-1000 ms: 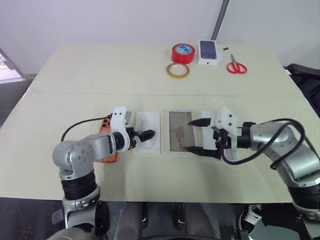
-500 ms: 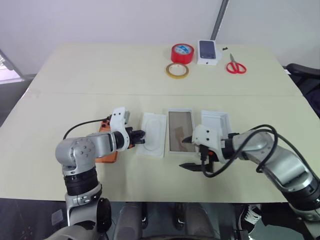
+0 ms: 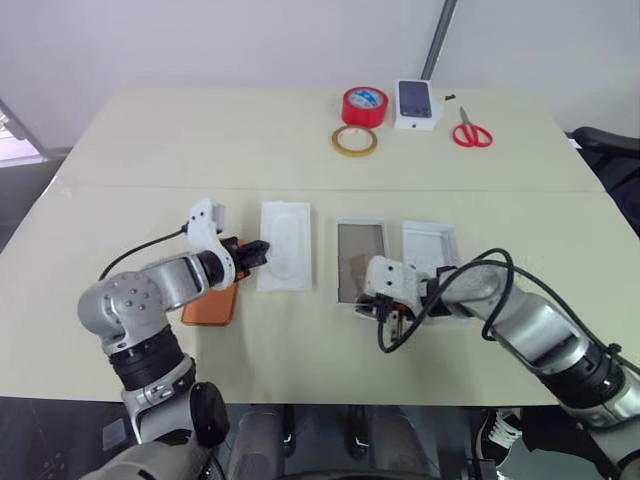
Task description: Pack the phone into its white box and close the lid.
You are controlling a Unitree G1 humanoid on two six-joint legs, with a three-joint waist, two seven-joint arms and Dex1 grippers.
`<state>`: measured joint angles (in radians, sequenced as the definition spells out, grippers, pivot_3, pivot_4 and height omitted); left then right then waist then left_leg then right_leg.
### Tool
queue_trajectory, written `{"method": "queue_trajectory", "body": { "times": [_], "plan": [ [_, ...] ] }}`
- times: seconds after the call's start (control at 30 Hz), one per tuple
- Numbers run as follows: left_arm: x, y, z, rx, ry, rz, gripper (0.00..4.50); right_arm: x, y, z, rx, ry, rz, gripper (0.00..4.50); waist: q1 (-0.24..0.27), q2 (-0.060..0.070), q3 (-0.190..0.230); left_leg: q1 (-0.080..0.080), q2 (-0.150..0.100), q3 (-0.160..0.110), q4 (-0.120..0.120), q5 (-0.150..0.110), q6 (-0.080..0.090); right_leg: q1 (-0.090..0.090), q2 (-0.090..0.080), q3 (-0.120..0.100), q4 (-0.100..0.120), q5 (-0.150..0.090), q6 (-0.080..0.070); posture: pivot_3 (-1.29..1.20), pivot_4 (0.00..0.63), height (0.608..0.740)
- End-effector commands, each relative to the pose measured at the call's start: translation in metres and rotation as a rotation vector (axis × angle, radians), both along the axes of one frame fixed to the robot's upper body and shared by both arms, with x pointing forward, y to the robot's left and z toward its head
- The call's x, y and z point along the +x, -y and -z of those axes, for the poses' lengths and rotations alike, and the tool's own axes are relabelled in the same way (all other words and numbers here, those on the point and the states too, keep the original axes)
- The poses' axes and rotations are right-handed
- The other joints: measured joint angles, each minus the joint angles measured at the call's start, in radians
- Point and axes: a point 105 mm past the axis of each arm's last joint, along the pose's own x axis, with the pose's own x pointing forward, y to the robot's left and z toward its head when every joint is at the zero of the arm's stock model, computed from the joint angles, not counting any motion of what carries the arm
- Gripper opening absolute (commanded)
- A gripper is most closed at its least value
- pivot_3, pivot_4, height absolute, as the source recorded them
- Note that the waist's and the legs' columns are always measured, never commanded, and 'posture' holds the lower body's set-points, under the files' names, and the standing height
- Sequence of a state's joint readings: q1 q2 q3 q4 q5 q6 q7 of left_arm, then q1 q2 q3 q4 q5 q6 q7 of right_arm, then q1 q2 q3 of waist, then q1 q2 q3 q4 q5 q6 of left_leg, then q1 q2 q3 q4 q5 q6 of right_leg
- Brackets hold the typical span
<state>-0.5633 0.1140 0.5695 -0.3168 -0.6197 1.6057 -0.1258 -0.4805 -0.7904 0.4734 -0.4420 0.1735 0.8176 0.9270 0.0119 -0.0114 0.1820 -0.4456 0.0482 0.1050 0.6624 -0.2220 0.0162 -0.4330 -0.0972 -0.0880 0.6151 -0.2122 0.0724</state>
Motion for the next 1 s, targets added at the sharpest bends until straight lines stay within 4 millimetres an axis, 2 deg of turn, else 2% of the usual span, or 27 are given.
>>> {"method": "queue_trajectory", "body": {
  "times": [0.03,0.17,0.33,0.43,0.57,0.67,0.83,1.0],
  "plan": [
    [-0.001,-0.006,-0.012,0.023,0.046,-0.015,0.0,-0.004,-0.018,-0.009,0.018,0.045,-0.08,0.02,0.0,0.0,0.0,0.0,0.0,0.0,0.0,0.0,0.0,0.0,0.0,0.0,0.0,0.0,0.0,0.0,0.15,0.736],
    [0.001,-0.018,-0.018,0.046,0.063,-0.046,0.0,-0.003,-0.035,-0.009,0.031,0.061,-0.127,0.02,-0.001,0.0,0.0,0.0,0.0,0.0,0.0,0.0,0.0,0.0,0.0,0.0,0.0,0.0,0.0,0.0,0.15,0.736],
    [0.004,-0.029,-0.032,0.072,0.1,-0.068,0.0,0.01,-0.057,-0.01,0.065,0.078,-0.141,0.02,-0.002,-0.001,0.0,0.0,0.0,0.0,0.0,0.0,0.0,-0.001,0.0,0.0,0.001,0.0,0.0,0.0,0.15,0.736],
    [0.004,-0.026,-0.035,0.095,0.112,-0.052,0.0,0.015,-0.073,-0.011,0.093,0.078,-0.142,0.02,-0.001,-0.001,0.0,0.0,0.0,0.0,0.0,0.0,0.0,0.0,0.0,0.0,0.001,0.0,0.0,0.0,0.15,0.736],
    [0.002,-0.018,-0.035,0.093,0.117,-0.034,0.0,0.022,-0.081,-0.015,0.111,0.098,-0.119,0.02,0.0,-0.001,0.0,0.0,0.0,0.0,0.0,0.0,0.0,0.0,0.0,0.0,0.001,0.0,0.0,0.0,0.15,0.736],
    [0.001,-0.011,-0.035,0.08,0.122,-0.022,0.0,0.023,-0.077,-0.024,0.131,0.109,-0.111,1.01,-0.001,-0.001,0.0,0.0,0.0,0.0,0.0,0.0,0.0,0.0,0.0,0.0,0.001,0.0,0.0,0.0,0.15,0.736],
    [-0.001,0.007,-0.031,0.073,0.114,0.018,0.0,0.023,-0.054,-0.051,0.189,0.129,-0.07,3.58,0.0,-0.001,0.0,0.0,0.0,0.0,0.0,0.0,0.0,0.0,0.0,0.0,0.001,0.001,0.001,0.0,0.15,0.736],
    [-0.004,0.024,-0.023,0.059,0.085,0.034,0.0,0.032,-0.013,-0.063,0.184,0.144,0.039,3.58,0.0,-0.002,0.001,0.0,0.0,0.0,0.0,0.0,0.0,0.001,0.0,0.0,0.001,0.0,0.0,0.0,0.15,0.736]
  ]
}}
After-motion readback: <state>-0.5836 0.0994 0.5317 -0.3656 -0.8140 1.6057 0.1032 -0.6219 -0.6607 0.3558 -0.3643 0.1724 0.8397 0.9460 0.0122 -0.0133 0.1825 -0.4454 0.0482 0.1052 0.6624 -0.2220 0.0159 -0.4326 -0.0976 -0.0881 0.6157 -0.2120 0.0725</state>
